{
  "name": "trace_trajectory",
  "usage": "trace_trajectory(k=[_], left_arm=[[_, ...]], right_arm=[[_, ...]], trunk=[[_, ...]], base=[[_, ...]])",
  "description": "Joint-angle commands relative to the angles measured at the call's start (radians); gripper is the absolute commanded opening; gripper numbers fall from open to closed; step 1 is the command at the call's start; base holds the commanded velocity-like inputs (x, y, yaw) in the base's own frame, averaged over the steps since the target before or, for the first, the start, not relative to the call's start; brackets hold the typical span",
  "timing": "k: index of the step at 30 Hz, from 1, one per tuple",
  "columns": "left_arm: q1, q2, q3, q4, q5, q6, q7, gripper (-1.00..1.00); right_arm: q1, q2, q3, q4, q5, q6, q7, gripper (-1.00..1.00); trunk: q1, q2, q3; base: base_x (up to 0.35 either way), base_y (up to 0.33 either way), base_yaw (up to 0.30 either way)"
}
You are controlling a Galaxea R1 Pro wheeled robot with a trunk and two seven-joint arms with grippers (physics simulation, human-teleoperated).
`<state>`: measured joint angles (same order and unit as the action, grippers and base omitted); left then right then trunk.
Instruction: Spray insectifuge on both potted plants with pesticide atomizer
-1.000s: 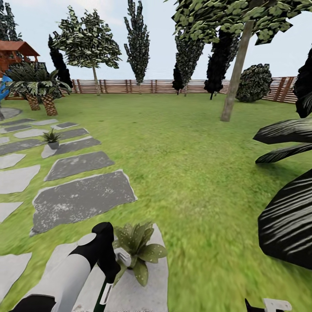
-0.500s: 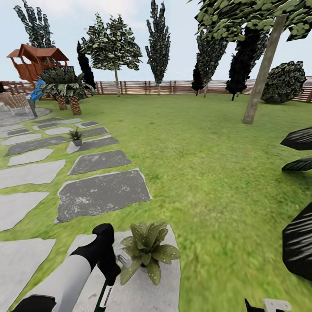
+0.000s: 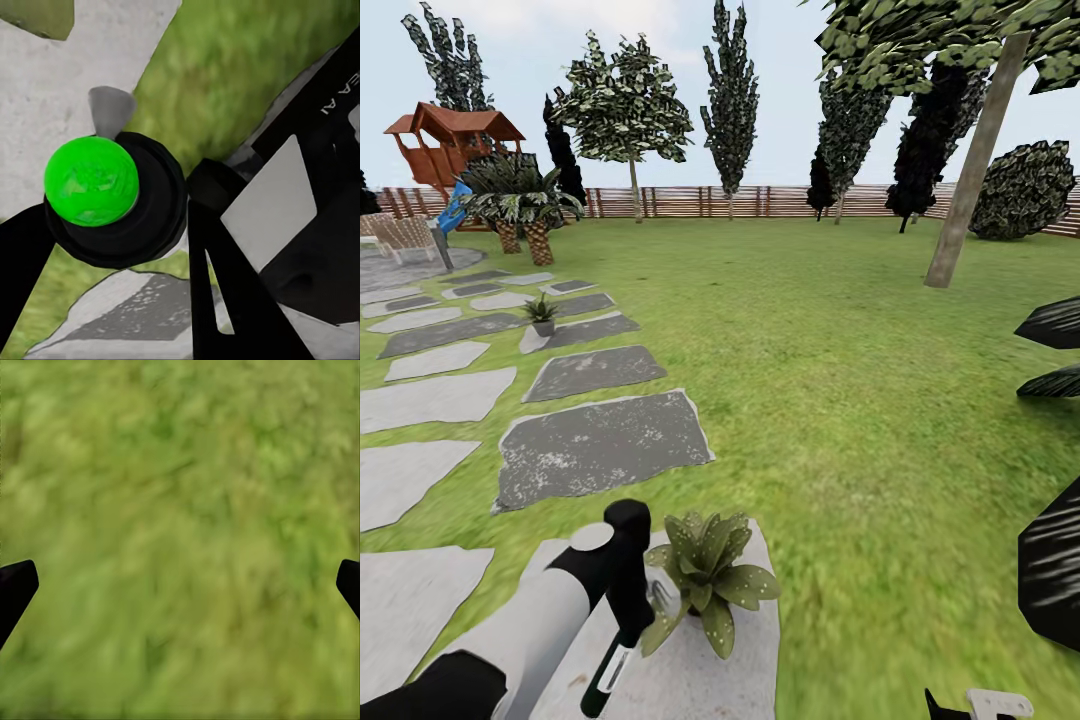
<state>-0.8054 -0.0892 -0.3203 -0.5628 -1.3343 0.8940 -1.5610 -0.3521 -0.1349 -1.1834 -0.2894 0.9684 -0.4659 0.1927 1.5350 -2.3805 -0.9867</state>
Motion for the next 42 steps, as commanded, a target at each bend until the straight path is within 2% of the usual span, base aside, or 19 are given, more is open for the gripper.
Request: trace_trajectory(k=[1, 5, 9, 12, 19, 28, 37, 42], left_arm=[[0.002, 0.000, -0.005, -0.001, -0.009, 0.012, -0.010, -1.00], [0.005, 0.003, -0.005, -0.004, -0.008, 0.017, -0.010, -1.00], [-0.006, 0.017, 0.003, -0.007, -0.006, 0.016, -0.010, -1.00], [-0.030, 0.024, 0.004, -0.008, -0.006, 0.017, -0.010, -1.00], [-0.048, 0.025, 0.004, -0.008, -0.006, 0.018, -0.010, -1.00], [-0.038, 0.023, 0.002, -0.005, -0.006, 0.006, -0.010, -1.00], [-0.047, 0.021, 0.004, -0.008, -0.005, 0.013, -0.010, -1.00], [-0.044, 0.024, 0.004, -0.008, -0.006, 0.015, -0.010, -1.00]], right_arm=[[-0.001, 0.000, -0.009, -0.001, 0.003, -0.004, 0.008, 1.00], [-0.001, 0.000, -0.009, -0.001, 0.003, -0.004, 0.008, 1.00], [-0.001, 0.000, -0.009, -0.001, 0.003, -0.004, 0.008, 1.00], [-0.001, 0.000, -0.009, -0.001, 0.003, -0.004, 0.008, 1.00], [-0.001, 0.000, -0.009, -0.001, 0.003, -0.004, 0.008, 1.00], [-0.001, 0.000, -0.009, -0.001, 0.002, -0.004, 0.008, 1.00], [-0.001, -0.002, -0.010, -0.001, 0.003, -0.004, 0.007, 1.00], [-0.001, -0.003, -0.010, -0.001, 0.003, -0.004, 0.008, 1.00]], trunk=[[0.000, 0.000, -0.001], [0.000, 0.000, -0.001], [0.000, 0.000, -0.001], [0.000, 0.000, -0.001], [0.000, 0.000, 0.001], [0.000, 0.000, 0.006], [0.000, 0.000, 0.006], [0.000, 0.000, 0.006]], base=[[0.000, 0.000, 0.000], [0.000, 0.000, 0.000], [0.058, 0.000, 0.000], [0.274, 0.044, -0.010], [0.181, 0.256, -0.216], [0.004, 0.048, -0.237], [-0.010, 0.000, -0.013], [-0.299, 0.000, 0.000]])
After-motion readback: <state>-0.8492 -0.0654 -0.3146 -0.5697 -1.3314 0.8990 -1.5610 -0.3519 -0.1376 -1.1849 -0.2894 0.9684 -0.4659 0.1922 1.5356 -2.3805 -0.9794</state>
